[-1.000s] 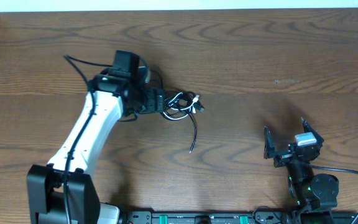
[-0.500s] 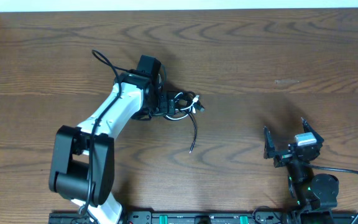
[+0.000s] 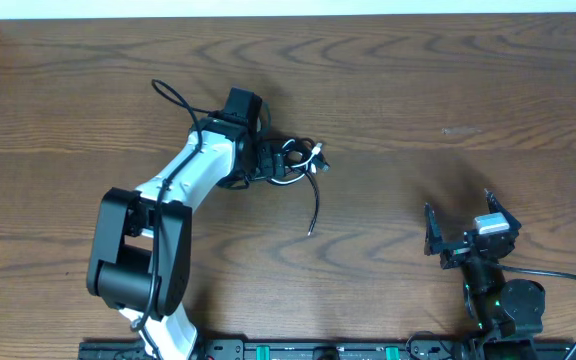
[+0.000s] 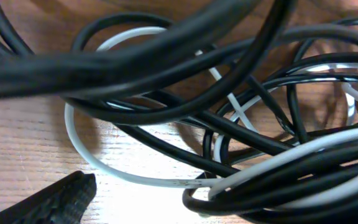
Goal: Untangle cables
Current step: 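Reach the left gripper forward to the tangled cable bundle, then grasp the cable bundle with the left gripper and lift it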
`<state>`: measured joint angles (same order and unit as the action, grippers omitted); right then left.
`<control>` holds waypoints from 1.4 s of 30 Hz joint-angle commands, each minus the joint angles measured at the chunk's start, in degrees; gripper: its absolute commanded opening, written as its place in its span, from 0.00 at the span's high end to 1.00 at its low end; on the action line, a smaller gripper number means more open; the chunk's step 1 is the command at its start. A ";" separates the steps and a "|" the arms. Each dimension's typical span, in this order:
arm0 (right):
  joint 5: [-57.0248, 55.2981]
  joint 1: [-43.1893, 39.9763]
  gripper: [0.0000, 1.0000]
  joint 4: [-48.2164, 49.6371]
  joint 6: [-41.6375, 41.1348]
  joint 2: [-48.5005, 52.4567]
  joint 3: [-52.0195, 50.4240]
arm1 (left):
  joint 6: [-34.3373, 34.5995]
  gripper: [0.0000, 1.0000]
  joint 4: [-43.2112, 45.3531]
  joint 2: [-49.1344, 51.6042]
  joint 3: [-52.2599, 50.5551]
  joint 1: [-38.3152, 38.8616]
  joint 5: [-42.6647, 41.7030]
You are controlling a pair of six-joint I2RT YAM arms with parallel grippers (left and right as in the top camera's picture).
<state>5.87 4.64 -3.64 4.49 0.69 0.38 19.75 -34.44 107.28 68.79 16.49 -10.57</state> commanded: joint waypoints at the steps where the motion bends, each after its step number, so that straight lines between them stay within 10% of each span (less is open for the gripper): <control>1: 0.50 -0.31 0.01 -0.20 0.72 -0.39 -0.07 | 1.38 0.14 0.26 0.94 -0.35 1.05 0.55; 24: 0.50 -0.31 0.01 -0.20 0.72 -0.35 -0.07 | 1.40 0.35 5.33 1.84 -0.35 5.84 5.27; 34: 0.50 -0.31 0.01 -0.20 0.72 -0.31 -0.07 | 2.67 0.92 5.84 6.47 -0.33 5.88 3.54; 42: 0.50 -0.31 0.01 -0.20 0.72 -0.31 -0.07 | -1.92 0.93 4.85 -0.55 -0.33 5.88 3.54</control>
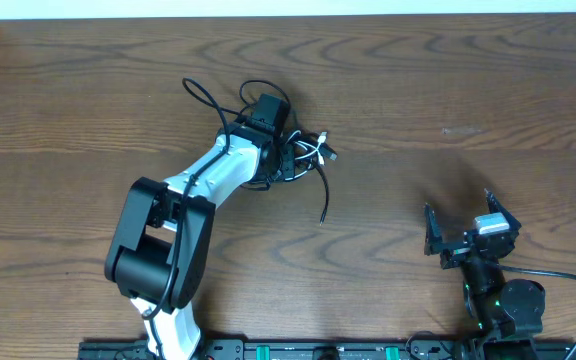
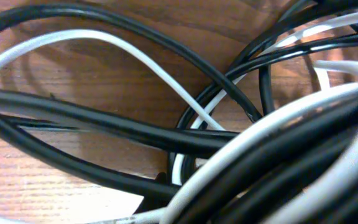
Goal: Untangle cables
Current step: 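Grasp the cable bundle with the left gripper and lift it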
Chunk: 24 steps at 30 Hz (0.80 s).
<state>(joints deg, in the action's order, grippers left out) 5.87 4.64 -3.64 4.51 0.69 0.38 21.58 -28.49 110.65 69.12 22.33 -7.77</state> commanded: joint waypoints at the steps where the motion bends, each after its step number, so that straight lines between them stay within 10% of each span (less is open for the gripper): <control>1: 0.50 -0.31 0.01 -0.20 0.70 -0.31 -0.07 | -4.94 0.93 -1.40 -5.95 -0.66 0.04 0.74; 14: 0.50 -0.31 0.01 -0.20 0.70 -0.31 -0.09 | -33.77 0.93 -3.06 -34.42 -0.66 0.04 -0.83; 24: 1.73 -0.31 0.01 0.87 0.68 -0.31 -0.07 | -48.98 0.93 -2.01 -36.20 -0.66 0.04 -32.24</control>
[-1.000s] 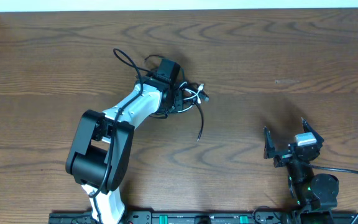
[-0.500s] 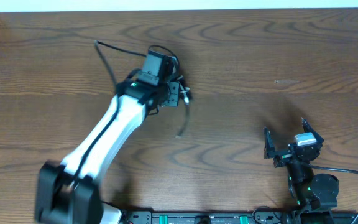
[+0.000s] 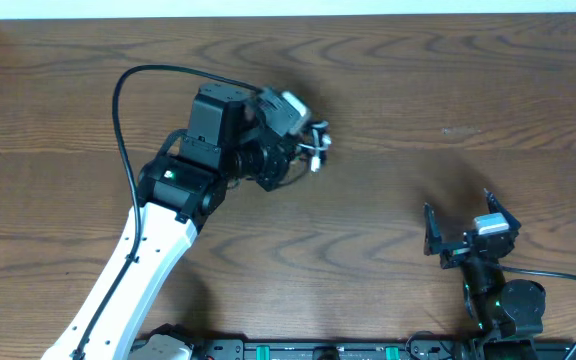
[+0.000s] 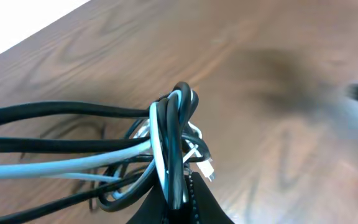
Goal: Untangle cables
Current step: 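Grasp the cable bundle with the left gripper and lift it, then reach the right gripper to the lifted bundle and grasp a cable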
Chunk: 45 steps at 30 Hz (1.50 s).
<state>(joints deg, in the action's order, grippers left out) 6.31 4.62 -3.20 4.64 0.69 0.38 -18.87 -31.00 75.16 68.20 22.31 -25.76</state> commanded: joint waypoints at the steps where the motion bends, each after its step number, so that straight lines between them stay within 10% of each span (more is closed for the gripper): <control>1: 3.80 -0.28 0.01 3.08 -1.29 -0.31 -0.07 | -11.19 0.92 0.55 -0.70 0.26 0.07 -17.40; 9: 11.45 -0.31 0.01 3.45 -8.81 1.73 6.78 | -12.61 0.93 5.25 -0.68 0.26 0.07 -24.90; 17: 26.60 -0.31 0.01 -11.37 5.25 20.63 26.93 | -12.35 0.92 5.42 -0.68 0.26 0.07 -33.16; 25: 55.08 -0.24 0.01 -3.21 5.22 33.64 30.53 | -5.90 0.93 5.40 -0.68 0.26 0.07 -35.93; 28: 55.15 -0.24 0.29 -2.21 5.27 35.95 30.53 | -5.64 0.92 5.42 -0.68 0.26 0.20 -38.82; 40: 50.80 -0.24 0.39 -0.31 5.27 38.32 30.53 | -5.16 0.92 4.13 -0.68 0.26 4.52 -41.77; 45: 49.66 -0.24 0.89 -0.46 5.27 38.34 30.51 | -4.33 0.92 4.15 -0.70 0.26 4.68 -41.81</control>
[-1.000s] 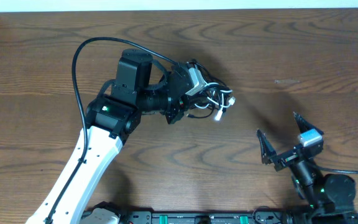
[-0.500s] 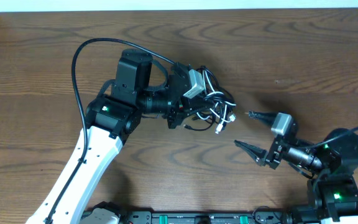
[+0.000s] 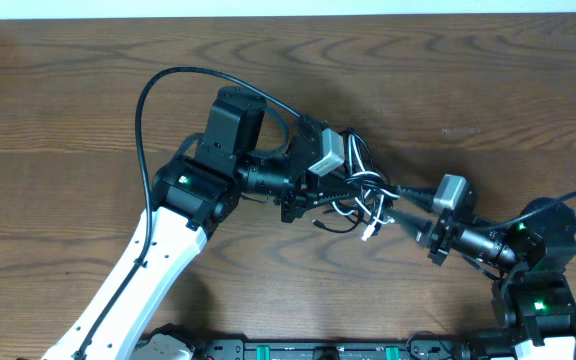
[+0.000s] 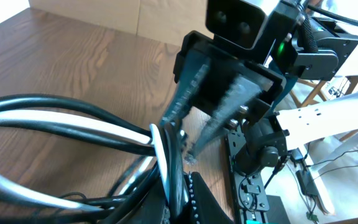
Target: Untangle cables
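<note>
A tangle of black and white cables (image 3: pixel 366 200) hangs above the table's middle, with a white plug dangling under it. My left gripper (image 3: pixel 340 188) is shut on the bundle. In the left wrist view its dark fingers (image 4: pixel 194 199) pinch several strands (image 4: pixel 73 124) at the bottom edge. My right gripper (image 3: pixel 396 208) has reached in from the right. It faces the left wrist camera as the right gripper (image 4: pixel 194 134), its toothed fingers spread at the bundle's end. Whether they touch a strand is blurred.
The wooden table (image 3: pixel 488 80) stretches all round. My left arm's own black lead (image 3: pixel 168 90) loops up over the back left. A rail of equipment (image 3: pixel 318 352) runs along the front edge. Beyond the table, furniture and wires show in the left wrist view.
My left gripper has moved the bundle to the right and nearer the front. My right arm, parked at the front right before, now reaches left with its open fingers at the bundle.
At first my left gripper was low on the table against the tangle at the back middle, and still there at the second moment, a little to the right. Then it held the bundle lifted. Now the bundle hangs at mid-table with my right gripper at it.
</note>
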`<state>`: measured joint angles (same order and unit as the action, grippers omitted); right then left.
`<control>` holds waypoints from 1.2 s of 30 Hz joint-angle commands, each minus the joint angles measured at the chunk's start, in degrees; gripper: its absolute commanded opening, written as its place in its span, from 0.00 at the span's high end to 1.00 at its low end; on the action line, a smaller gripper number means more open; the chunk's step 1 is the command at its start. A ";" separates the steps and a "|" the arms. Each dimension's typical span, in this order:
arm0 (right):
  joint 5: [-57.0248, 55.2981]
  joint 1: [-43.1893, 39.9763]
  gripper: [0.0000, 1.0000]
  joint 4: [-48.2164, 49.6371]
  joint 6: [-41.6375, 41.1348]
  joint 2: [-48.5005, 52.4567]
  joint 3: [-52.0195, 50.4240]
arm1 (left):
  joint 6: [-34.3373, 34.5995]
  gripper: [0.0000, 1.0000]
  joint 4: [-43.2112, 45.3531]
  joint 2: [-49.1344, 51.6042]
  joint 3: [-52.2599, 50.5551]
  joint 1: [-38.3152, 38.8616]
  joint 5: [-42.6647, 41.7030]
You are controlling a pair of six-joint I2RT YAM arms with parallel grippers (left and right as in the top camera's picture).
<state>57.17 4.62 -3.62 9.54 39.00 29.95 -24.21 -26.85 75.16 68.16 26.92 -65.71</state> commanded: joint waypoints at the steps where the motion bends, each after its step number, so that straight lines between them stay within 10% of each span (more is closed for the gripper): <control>1: -1.57 -0.24 0.99 -0.09 0.39 0.02 0.90 | 1.01 0.92 -0.02 -0.70 0.31 0.07 -2.03; 8: -1.57 -0.24 0.99 -1.66 0.83 0.31 0.61 | 1.03 0.92 0.87 -0.70 0.31 0.00 -1.25; 22: 13.60 -0.24 0.99 -6.64 13.86 0.68 0.61 | 29.14 0.92 10.21 -0.68 0.31 0.00 48.35; 36: 17.14 -0.26 0.99 6.93 4.46 0.66 0.63 | 30.53 0.92 2.21 -0.68 0.31 0.00 59.54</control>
<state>76.23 4.62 3.01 18.70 39.97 30.02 5.30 -24.60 75.13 68.07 27.05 -8.14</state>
